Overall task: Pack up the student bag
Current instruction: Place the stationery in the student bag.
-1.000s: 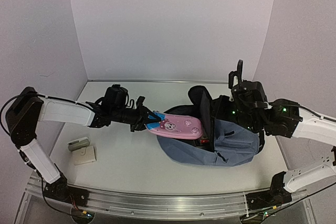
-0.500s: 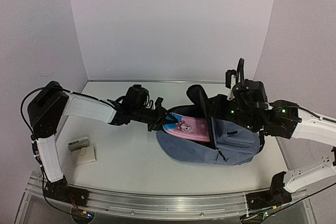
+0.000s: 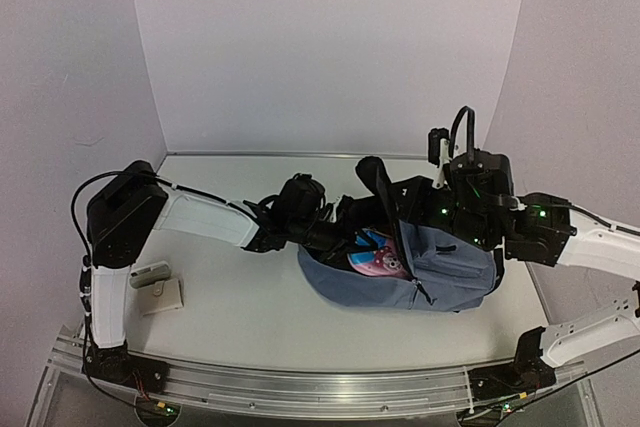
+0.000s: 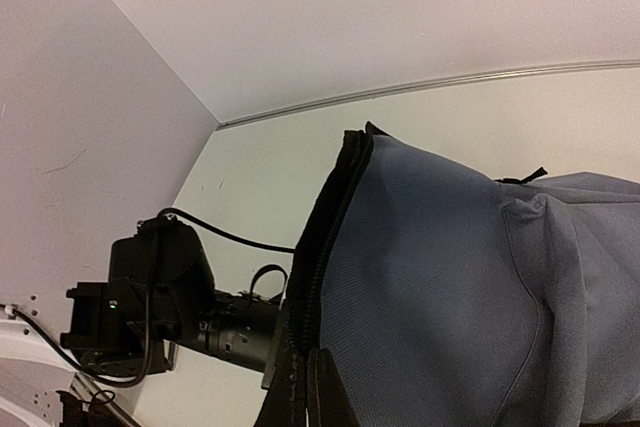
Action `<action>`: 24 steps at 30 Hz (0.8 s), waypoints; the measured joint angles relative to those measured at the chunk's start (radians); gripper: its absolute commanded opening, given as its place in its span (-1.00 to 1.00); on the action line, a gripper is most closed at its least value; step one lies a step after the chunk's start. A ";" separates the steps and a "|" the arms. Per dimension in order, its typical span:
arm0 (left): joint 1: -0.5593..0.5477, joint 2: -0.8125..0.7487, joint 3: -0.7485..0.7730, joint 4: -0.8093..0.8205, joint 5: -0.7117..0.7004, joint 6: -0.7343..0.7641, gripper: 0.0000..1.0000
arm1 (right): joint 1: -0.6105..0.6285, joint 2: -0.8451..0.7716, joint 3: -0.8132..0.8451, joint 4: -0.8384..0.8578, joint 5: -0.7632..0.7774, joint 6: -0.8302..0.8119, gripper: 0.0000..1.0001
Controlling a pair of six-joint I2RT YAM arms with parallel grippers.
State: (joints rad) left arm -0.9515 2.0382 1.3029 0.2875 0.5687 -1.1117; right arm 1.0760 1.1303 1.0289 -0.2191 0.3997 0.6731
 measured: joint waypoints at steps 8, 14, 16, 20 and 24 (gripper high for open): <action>-0.028 0.000 0.025 -0.072 -0.096 0.103 0.41 | 0.000 0.000 -0.016 0.023 -0.001 0.000 -1.00; -0.025 -0.081 0.016 -0.204 -0.194 0.173 0.47 | 0.000 0.000 -0.026 0.039 -0.001 0.001 -1.00; -0.027 -0.094 0.017 -0.232 -0.218 0.184 0.35 | 0.000 0.000 -0.027 0.039 -0.002 0.001 -1.00; -0.040 -0.097 0.018 -0.316 -0.260 0.207 0.10 | 0.000 0.000 -0.027 0.041 -0.002 0.000 -1.00; -0.056 -0.091 0.042 -0.375 -0.262 0.223 -0.20 | 0.000 0.000 -0.027 0.041 -0.003 0.000 -1.00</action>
State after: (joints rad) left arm -1.0070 1.9474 1.3446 -0.0873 0.3066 -0.8885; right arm 1.0760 1.1305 1.0019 -0.1783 0.3965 0.6731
